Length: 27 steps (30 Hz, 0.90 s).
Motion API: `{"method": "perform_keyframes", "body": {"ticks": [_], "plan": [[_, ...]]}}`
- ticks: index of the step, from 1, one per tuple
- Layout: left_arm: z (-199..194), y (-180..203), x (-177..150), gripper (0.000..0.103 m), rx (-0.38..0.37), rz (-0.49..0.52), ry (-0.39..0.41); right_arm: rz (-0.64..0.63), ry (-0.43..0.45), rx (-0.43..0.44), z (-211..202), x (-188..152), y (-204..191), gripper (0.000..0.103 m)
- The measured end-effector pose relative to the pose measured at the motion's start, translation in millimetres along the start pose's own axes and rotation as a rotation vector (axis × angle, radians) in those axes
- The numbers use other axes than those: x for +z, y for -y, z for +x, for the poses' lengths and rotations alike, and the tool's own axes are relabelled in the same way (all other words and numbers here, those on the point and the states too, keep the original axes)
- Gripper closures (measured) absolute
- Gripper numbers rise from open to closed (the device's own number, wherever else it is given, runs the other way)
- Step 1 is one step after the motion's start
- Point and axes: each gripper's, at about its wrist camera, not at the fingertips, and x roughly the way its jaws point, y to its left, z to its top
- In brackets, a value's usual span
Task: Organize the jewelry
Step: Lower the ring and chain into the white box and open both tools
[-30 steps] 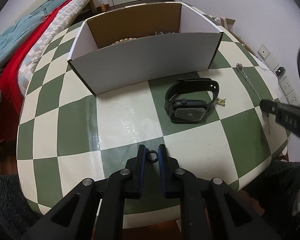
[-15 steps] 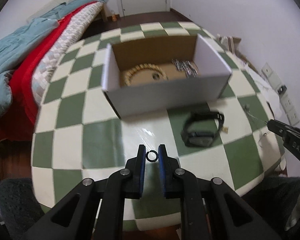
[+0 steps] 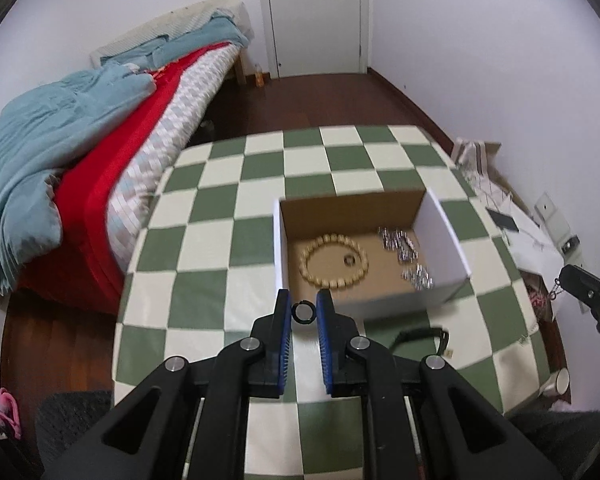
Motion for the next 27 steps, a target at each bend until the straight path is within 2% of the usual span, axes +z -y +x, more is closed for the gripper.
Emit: {"method": "perform_keyframes", "body": {"ticks": [8,14,19,27], "plan": [[-5.8,-6.2,32.0,0.093,0.011,-0.014,0.046,-0.053,0.08,0.074,-25.8,34.9,-38.5,0.097],[5.9,-11.6,52.4,0.093,-0.008,-0.025,0.034,-0.103,0.097,0.128,-26.3,61.2,-65.0,0.097],[33.1,-13.2,61.7,0.093,-0.086,-0.038,-0.053,-0.12,0.053,0.174,-4.0,73.1,-78.8,0.097],[73.6,-10.6,59.1,0.093,-0.123,-0.048,-0.158,-0.099,-0.065,0.259,42.9,79.1,-81.5,0.097]]}}
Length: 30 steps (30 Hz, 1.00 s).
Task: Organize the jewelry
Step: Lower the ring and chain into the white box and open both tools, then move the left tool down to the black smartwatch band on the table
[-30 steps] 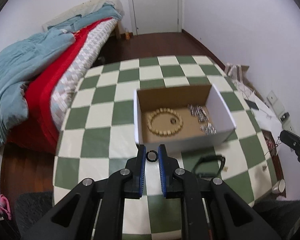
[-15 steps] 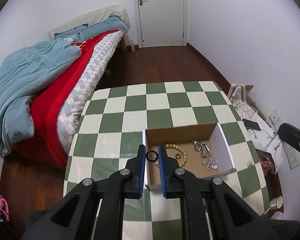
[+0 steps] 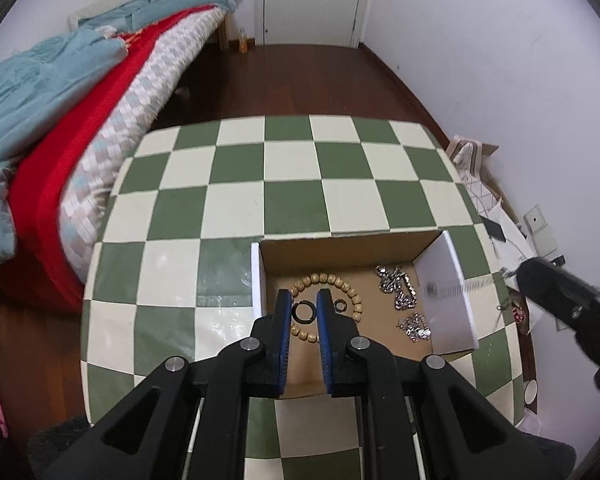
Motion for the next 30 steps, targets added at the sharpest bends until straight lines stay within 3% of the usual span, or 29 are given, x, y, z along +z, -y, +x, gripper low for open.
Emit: {"method": "perform_keyframes", "body": {"ticks": [5,6,7,8,9,10,11,13,16,19,30], "plan": [[15.2,-0.9,2.1,0.088,0.011,-0.018,-0.046,0.03,-0.114,0.055,32.7,-1.3,9.7,0.097],[15.0,-2.0,3.0,0.078,0.022,-0.026,-0.04,0.049,-0.133,0.065,38.2,-1.9,13.6,0.096],[14.2,-3.3,4.5,0.057,0.033,-0.032,-0.036,0.065,-0.15,0.072,43.4,-2.7,17.4,0.096],[11.3,-6.3,6.0,0.043,0.039,-0.045,-0.019,0.073,-0.161,0.06,46.3,-3.4,20.5,0.093],[8.7,-8.4,6.7,0.019,0.041,-0.052,-0.006,0.079,-0.165,0.048,47.4,-3.9,23.9,0.087],[5.5,-10.4,7.7,0.008,0.046,-0.059,0.008,0.085,-0.163,0.043,47.4,-4.3,26.4,0.065],[4.9,-12.2,9.4,0.008,0.051,-0.06,0.012,0.09,-0.162,0.03,47.1,-4.5,29.3,0.036],[3.7,-14.6,12.0,0.007,0.075,-0.06,0.01,0.096,-0.154,0.002,44.7,-5.4,34.5,0.019],[1.1,-15.5,11.9,0.0,0.144,-0.04,0.021,0.053,-0.152,-0.125,42.1,-7.2,35.1,0.019],[-2.2,-16.3,9.2,0.0,0.181,-0.027,0.045,-0.006,-0.162,-0.248,44.1,-11.5,31.6,0.003],[-35.3,-19.9,-4.8,0.0,0.217,-0.025,0.118,-0.039,-0.107,-0.318,24.6,-23.5,20.7,0.0]]}}
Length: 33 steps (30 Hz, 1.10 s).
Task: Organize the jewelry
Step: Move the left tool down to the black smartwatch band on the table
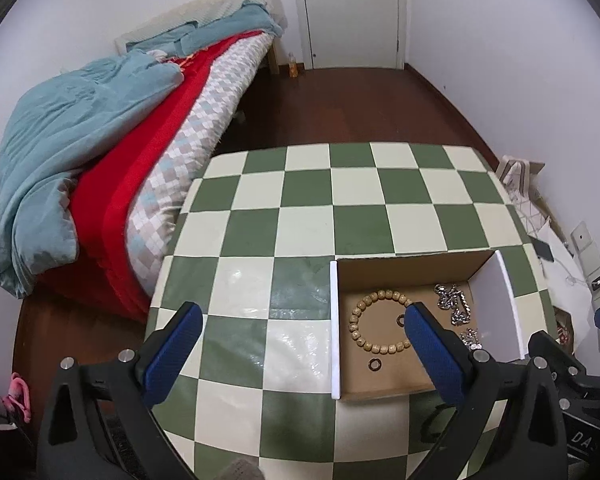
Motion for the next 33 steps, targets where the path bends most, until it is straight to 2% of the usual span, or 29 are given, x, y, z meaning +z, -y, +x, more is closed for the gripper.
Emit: {"method": "perform_keyframes", "body": {"ticks": [7,14,19,22,24,26,27,29,30,31,33], "plan": [[-36.2,-10.5,-9.2,0.0,0.029,-0.02,0.095,-0.008,0.079,-0.02,-33.3,-8.8,-4.8,0.0],[-65.7,-16.3,-26.0,0.0,0.039,-0.007,0.127,-0.015,0.126,-0.01,-66.1,-25.8,-10.4,0.0],[-77.6,-18.0,-41.5,0.0,0.062,-0.027,0.123,0.003,0.137,0.035,-85.6,-40.9,-7.3,0.0],[-73.2,-13.0,-53.7,0.0,0.091,-0.013,0.111,0.036,0.108,0.064,-85.1,-51.7,2.9,0.0],[-59.9,-5.5,-65.8,0.0,0.113,0.008,0.076,0.052,0.097,0.035,-81.4,-62.2,11.6,0.0],[-46.9,1.0,-73.6,0.0,0.119,0.018,0.046,0.076,0.086,-0.032,-73.3,-73.8,22.2,0.0],[-35.7,8.5,-78.6,0.0,0.133,0.036,0.024,0.086,0.07,-0.049,-67.5,-79.1,27.6,0.002],[-20.3,22.3,-85.5,0.0,0.144,0.075,-0.004,0.109,0.025,-0.063,-51.7,-89.2,40.2,0.019],[-14.5,27.5,-87.3,0.0,0.145,0.09,-0.012,0.12,0.002,-0.075,-43.3,-93.5,45.5,0.023],[-9.1,33.5,-88.9,0.0,0.145,0.104,-0.02,0.131,-0.018,-0.078,-34.9,-98.2,51.0,0.027],[0.4,46.7,-91.4,0.0,0.14,0.133,-0.029,0.148,-0.042,-0.081,-22.1,-105.5,59.4,0.027]]}}
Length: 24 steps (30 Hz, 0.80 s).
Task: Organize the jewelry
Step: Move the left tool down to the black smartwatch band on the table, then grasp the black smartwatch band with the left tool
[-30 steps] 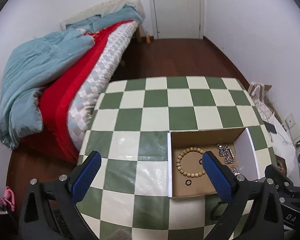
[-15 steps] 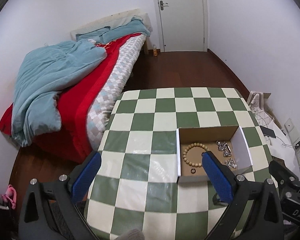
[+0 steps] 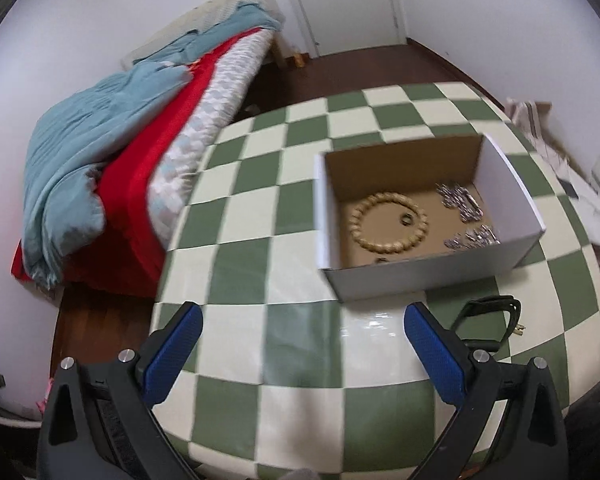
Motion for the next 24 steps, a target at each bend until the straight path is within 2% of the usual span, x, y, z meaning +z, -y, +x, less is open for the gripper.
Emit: {"method": "perform_keyframes", "body": {"ticks": [6,9,10,15,17,18,19,23,24], "plan": [[20.0,38.0,3.2,0.002,-0.093,0.082,-0.061,0.036,-0.052,-0.007,29.3,-5.9,15.1,0.027],[30.1,52.4,4.0,0.007,-0.14,0.11,-0.095,0.041,-0.061,-0.009,37.8,-4.9,17.1,0.027],[33.7,56.6,3.7,0.016,-0.157,0.118,-0.109,0.042,-0.065,-0.008,40.4,-4.8,17.3,0.027],[50.4,70.9,0.8,0.043,-0.224,0.144,-0.164,0.039,-0.076,0.002,49.2,-3.7,15.0,0.027],[49.6,73.1,-0.3,0.06,-0.268,0.146,-0.161,0.038,-0.078,0.008,50.9,-3.1,13.4,0.027],[48.4,73.4,-0.8,0.084,-0.273,0.15,-0.16,0.037,-0.079,0.011,51.2,-3.0,12.9,0.027],[47.6,73.5,-1.5,0.09,-0.263,0.16,-0.163,0.037,-0.079,0.017,51.7,-2.7,12.0,0.027],[48.6,59.1,-3.7,0.092,-0.226,0.157,-0.151,0.024,-0.082,0.051,53.4,-1.2,3.7,0.027],[49.4,51.3,-5.2,0.096,-0.21,0.146,-0.148,0.015,-0.085,0.063,54.4,-1.2,0.3,0.027]]}}
